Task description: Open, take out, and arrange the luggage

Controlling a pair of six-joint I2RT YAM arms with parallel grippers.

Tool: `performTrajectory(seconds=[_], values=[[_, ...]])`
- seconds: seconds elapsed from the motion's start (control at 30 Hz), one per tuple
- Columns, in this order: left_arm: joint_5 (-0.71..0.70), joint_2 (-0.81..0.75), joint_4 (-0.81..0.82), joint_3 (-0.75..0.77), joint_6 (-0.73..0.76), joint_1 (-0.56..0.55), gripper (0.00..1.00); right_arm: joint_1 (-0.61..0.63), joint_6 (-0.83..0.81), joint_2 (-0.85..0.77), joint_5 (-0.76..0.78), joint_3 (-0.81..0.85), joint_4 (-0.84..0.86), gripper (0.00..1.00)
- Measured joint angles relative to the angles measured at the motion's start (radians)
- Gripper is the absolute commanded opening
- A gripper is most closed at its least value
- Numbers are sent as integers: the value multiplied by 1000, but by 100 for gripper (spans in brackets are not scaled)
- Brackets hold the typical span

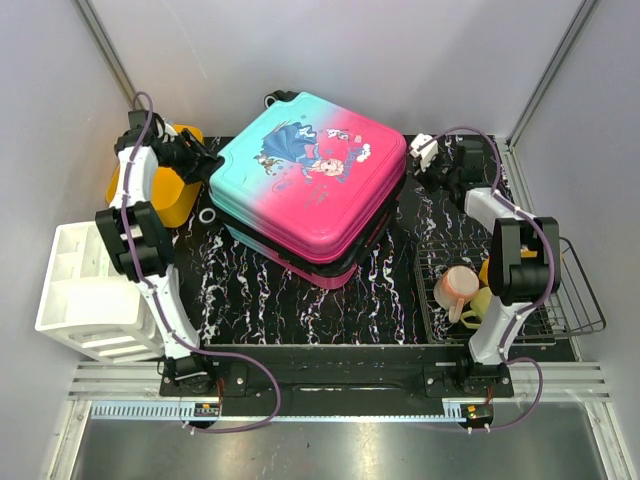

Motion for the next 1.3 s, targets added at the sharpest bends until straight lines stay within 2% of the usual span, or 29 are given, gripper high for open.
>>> performTrajectory(seconds=[0.13,0.4,0.5,0.63,1.0,1.13,1.3], values=[[3,32,-29,45,26,-5,0,-11,-18,87,-52,76,47,0],[3,74,-58,109,59,-14,0,-37,-42,171,-233,117,122,0],[2,96,-64,140,63,-19,0,-35,-96,168,-261,103,130,0],[3,116,-50,171,79,-29,0,-32,-158,98,-260,2,158,0],[53,123,6,187,233,-57,0,21,-257,-318,-160,-338,-87,0],[56,123,0,188,250,-57,0,26,-213,-312,-136,-305,-143,0],[53,127,-11,194,261,-57,0,-28,-180,-180,-247,-154,-241,0]])
